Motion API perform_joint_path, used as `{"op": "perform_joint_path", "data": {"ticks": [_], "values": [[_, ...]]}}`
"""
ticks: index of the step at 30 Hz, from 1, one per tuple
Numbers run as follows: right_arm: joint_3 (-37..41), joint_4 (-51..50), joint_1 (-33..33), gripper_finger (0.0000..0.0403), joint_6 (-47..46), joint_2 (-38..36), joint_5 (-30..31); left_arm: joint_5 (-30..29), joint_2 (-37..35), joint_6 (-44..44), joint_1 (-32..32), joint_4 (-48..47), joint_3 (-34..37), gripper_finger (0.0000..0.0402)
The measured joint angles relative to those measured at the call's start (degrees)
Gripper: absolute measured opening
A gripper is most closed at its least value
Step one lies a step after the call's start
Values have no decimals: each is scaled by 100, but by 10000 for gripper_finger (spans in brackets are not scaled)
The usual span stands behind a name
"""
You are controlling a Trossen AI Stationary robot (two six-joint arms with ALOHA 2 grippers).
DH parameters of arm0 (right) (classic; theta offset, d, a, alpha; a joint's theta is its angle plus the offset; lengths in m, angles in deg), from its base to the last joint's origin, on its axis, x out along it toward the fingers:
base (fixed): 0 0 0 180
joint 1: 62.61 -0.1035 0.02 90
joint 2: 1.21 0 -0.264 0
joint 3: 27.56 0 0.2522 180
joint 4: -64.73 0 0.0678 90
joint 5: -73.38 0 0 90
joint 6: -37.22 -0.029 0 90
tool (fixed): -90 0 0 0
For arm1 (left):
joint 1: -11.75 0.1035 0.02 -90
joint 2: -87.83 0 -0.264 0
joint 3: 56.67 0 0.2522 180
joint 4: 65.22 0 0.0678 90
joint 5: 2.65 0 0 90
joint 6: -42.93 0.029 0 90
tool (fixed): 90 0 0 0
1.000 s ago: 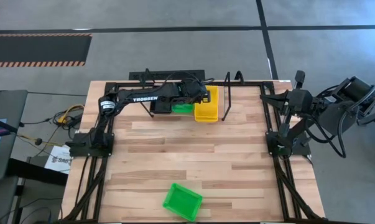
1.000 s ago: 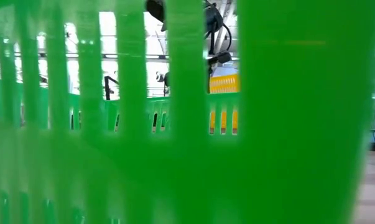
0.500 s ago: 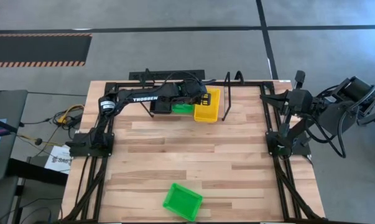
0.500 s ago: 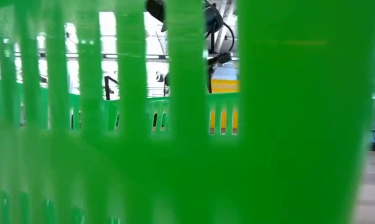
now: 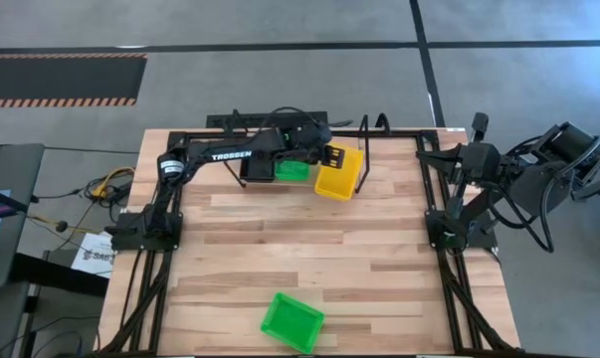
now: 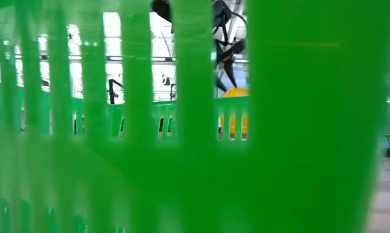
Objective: Stack baskets on shelf by color
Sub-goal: Stack the yellow bin on top of the yellow bin
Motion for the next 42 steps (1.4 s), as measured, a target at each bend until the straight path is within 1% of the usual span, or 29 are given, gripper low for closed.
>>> {"op": "perform_joint_path", "data": {"ticks": [2,6,10,13,16,19,20,21,23,24,25,26,27,29,31,33,36,37,39,42], "values": [[0,0,0,1,-4,-2,0,86,-8,111,43,-62,-79,114],[0,0,0,1,-39,-3,0,77,-8,251,119,-589,-313,114],[0,0,0,1,-42,-3,0,81,-7,508,209,-1538,-627,114],[0,0,2,1,-46,-3,0,21,-10,724,219,-2572,-963,114],[0,1,11,1,-62,-6,-30,-45,-10,895,106,-4109,-1224,113],[0,0,158,1,-199,-10,-254,-568,-10,701,-233,-5717,-1346,93],[0,1,233,1,-213,-10,-308,-758,-11,601,-393,-5908,-1341,82],[0,2,333,1,-214,-13,-338,-874,-62,612,-569,-5732,-1293,69],[2,-2,547,1,-220,-39,-436,-726,-256,730,-923,-5573,-1190,42],[0,2,700,1,-275,-61,-520,-758,-334,721,-1137,-5456,-1212,27],[0,1,873,1,-325,-93,-636,-834,-429,584,-1330,-5404,-1229,14],[21,9,1044,1,-342,-106,-780,-1013,-489,335,-1529,-5612,-1227,7],[89,10,1234,1,-349,-113,-919,-1240,-542,61,-1746,-5834,-1209,6],[333,4,1623,1,-370,-148,-1148,-1655,-731,-390,-2154,-5701,-1149,7],[707,5,1992,1,-568,-152,-1429,-1940,-1043,-814,-2563,-5814,-1100,4],[1195,5,2330,1,-778,-180,-1733,-2283,-1316,-1253,-2956,-5742,-1090,1],[2077,167,2787,0,-990,-174,-2212,-2799,-1617,-1674,-3486,-5780,-987,2],[2397,348,2939,0,-1033,-173,-2397,-2999,-1726,-1797,-3637,-5736,-978,1],[3043,1040,3212,0,-981,-171,-2950,-3273,-1936,-1906,-3925,-5804,-943,0],[3986,2553,3569,0,-600,-163,-4158,-3515,-2079,-1969,-4271,-5772,-939,0]]}}
